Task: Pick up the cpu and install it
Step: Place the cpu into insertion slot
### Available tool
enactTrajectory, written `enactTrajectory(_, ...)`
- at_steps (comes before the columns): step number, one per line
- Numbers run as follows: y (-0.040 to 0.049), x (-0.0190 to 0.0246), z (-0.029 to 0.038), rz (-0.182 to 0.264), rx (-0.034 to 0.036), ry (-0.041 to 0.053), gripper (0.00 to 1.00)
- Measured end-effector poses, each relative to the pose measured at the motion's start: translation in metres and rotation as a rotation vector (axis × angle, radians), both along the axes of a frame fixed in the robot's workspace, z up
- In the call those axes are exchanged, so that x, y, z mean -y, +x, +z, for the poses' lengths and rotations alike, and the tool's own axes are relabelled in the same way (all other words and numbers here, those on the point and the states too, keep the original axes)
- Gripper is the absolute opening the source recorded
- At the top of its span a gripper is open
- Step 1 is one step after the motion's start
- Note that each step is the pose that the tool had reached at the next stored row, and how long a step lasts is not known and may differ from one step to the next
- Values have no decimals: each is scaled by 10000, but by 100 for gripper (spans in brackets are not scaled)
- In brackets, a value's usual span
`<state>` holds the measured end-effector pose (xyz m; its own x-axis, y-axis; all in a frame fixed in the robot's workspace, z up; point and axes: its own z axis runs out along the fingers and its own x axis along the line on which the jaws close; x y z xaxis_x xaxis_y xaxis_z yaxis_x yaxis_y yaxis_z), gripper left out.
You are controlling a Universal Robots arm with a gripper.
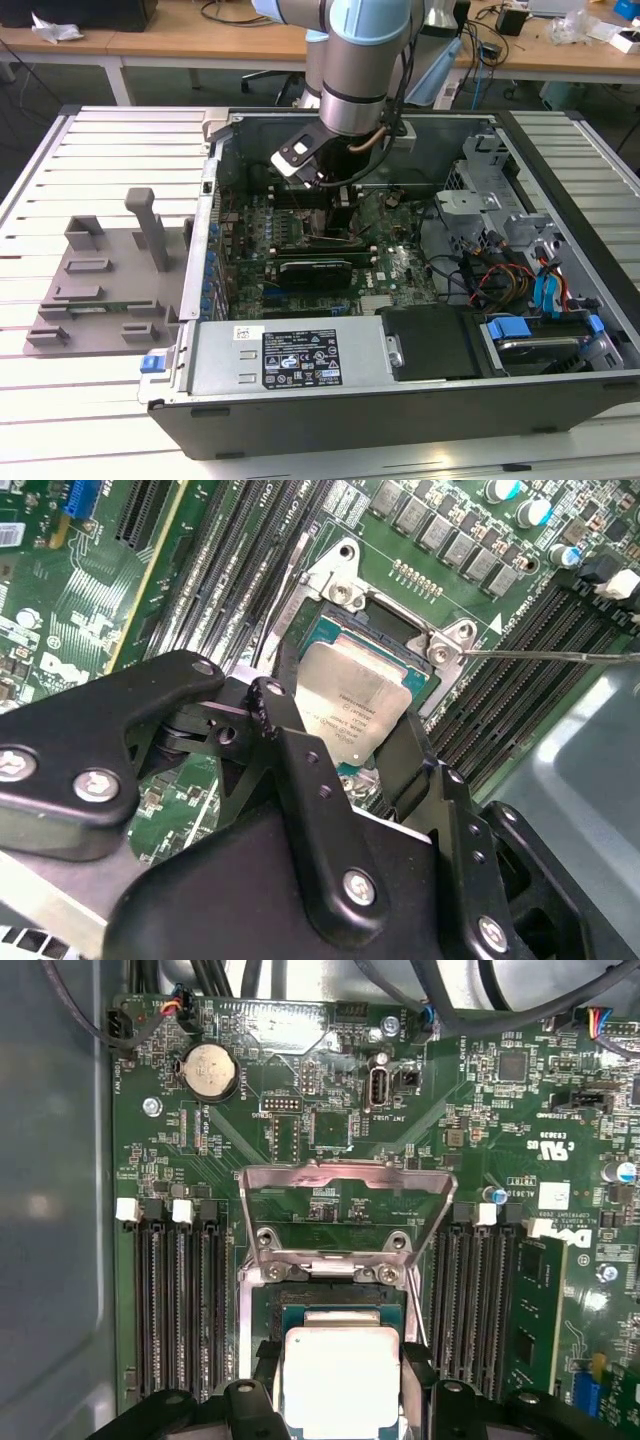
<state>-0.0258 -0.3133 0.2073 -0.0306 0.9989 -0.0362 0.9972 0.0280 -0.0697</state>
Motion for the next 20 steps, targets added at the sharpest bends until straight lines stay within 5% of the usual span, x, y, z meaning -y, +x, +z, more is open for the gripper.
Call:
enactTrajectory(8, 19, -2, -71, -3, -1, -1, 55)
enactTrajectory(17, 19, -2, -74, -1, 0, 0, 62)
enactTrajectory(20, 19, -33, -75, -1, 0, 1, 62)
